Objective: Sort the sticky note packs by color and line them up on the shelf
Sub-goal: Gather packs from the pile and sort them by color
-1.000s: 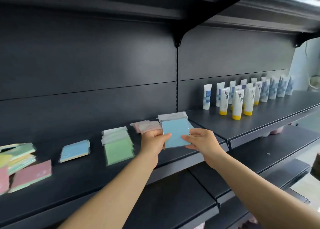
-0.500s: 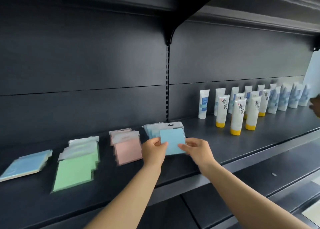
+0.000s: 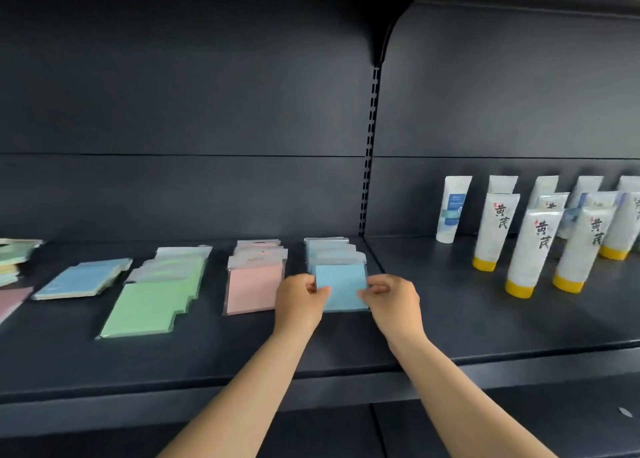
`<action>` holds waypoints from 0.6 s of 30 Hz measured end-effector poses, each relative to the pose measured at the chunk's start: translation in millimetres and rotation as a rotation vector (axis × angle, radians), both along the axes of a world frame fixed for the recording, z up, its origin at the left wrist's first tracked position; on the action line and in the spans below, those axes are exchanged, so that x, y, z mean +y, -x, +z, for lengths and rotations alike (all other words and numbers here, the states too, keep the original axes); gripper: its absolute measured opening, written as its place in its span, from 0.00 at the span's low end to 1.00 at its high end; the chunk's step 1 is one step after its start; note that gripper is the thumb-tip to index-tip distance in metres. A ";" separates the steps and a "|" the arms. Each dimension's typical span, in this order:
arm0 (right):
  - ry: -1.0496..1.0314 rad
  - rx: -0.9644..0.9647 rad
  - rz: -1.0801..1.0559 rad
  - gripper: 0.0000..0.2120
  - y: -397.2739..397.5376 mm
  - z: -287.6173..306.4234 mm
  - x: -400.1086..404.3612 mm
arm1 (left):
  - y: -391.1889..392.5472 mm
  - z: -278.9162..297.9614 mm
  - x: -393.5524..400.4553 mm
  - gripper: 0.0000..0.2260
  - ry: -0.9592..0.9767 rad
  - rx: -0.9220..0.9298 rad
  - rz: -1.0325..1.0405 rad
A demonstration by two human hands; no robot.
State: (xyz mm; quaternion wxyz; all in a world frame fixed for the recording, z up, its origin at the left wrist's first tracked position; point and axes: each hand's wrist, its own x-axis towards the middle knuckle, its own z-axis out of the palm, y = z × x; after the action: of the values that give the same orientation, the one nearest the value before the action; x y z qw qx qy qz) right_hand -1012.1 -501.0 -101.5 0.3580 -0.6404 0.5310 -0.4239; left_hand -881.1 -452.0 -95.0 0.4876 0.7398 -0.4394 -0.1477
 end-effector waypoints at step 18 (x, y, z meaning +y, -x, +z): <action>0.497 0.435 0.218 0.14 -86.7 66.2 65.3 | -110.9 72.5 109.6 0.11 -0.109 -0.300 -0.194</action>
State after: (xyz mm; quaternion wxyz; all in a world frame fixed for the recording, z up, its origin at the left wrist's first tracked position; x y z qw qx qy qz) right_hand -925.4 -435.7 -35.2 0.1131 -0.8363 0.4039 -0.3531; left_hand -770.2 -342.4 -22.5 0.3592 0.7331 -0.5678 -0.1055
